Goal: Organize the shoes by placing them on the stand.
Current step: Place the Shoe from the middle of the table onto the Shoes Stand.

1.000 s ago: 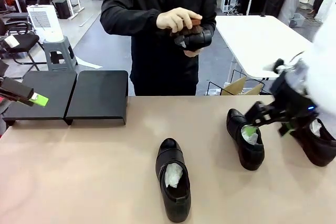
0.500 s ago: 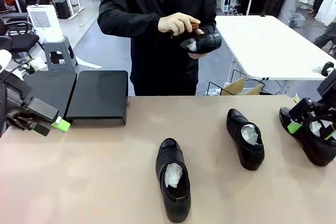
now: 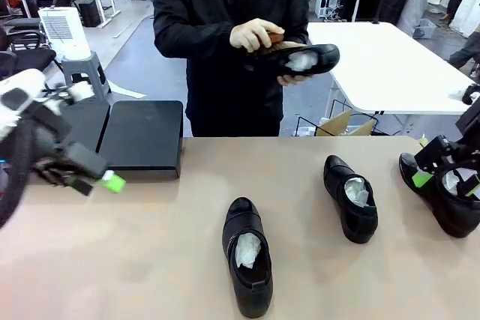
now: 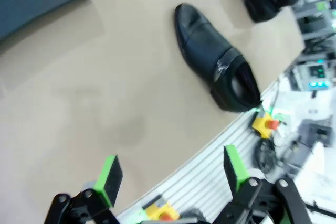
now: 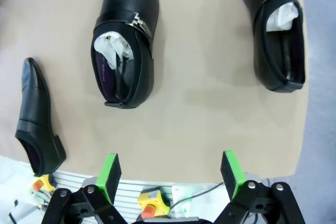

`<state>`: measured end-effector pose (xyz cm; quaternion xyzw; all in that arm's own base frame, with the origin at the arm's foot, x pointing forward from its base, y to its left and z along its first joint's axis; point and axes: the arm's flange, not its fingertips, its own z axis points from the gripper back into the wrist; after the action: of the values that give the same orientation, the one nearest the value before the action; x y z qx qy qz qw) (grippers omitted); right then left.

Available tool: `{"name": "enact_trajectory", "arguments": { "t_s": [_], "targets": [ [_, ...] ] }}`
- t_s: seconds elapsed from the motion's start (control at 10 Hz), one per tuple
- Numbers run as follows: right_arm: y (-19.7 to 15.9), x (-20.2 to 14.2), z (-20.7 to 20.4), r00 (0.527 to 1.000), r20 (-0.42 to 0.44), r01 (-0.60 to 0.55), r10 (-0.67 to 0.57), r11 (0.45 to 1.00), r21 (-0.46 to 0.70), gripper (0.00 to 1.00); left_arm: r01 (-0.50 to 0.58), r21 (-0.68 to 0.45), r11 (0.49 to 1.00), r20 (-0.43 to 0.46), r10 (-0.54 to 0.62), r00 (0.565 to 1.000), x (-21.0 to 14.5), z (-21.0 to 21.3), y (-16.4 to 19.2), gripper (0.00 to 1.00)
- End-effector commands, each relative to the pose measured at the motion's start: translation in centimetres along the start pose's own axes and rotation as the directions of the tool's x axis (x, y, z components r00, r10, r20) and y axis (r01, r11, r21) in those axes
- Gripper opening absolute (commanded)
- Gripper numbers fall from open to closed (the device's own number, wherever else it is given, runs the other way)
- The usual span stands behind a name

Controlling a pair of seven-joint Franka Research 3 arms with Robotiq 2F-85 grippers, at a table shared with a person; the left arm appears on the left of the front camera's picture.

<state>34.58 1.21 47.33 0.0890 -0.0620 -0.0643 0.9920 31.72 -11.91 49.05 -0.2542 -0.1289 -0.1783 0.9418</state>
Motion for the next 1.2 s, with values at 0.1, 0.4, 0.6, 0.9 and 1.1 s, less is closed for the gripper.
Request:
{"name": "enact_trajectory", "arguments": {
  "t_s": [0.1,0.4,0.6,0.9,1.1],
  "targets": [
    [-0.1,0.0,0.1,1.000,0.005,-0.003,0.003,1.000,-0.004,1.00,-0.154,0.208,0.966,-0.114,0.181,0.977,-3.4,-6.6,-8.0,1.00],
    [-0.1,0.0,0.1,1.000,0.005,-0.003,0.003,1.000,-0.004,1.00,-0.140,0.200,0.970,-0.099,0.162,0.982,-2.6,-7.0,-9.8,1.00],
    [-0.1,0.0,0.1,1.000,0.005,-0.003,0.003,1.000,-0.004,1.00,-0.156,0.218,0.963,-0.163,0.193,0.968,-3.3,-8.8,-10.3,1.00],
    [-0.1,0.0,0.1,1.000,0.005,-0.003,0.003,1.000,-0.004,1.00,-0.240,0.310,0.920,-0.187,0.306,0.933,-3.6,-12.5,-14.5,1.00],
    [-0.1,0.0,0.1,1.000,0.005,-0.003,0.003,1.000,-0.004,1.00,-0.244,0.339,0.909,-0.185,0.319,0.929,-3.2,-14.7,-16.8,1.00]
  ]
}}
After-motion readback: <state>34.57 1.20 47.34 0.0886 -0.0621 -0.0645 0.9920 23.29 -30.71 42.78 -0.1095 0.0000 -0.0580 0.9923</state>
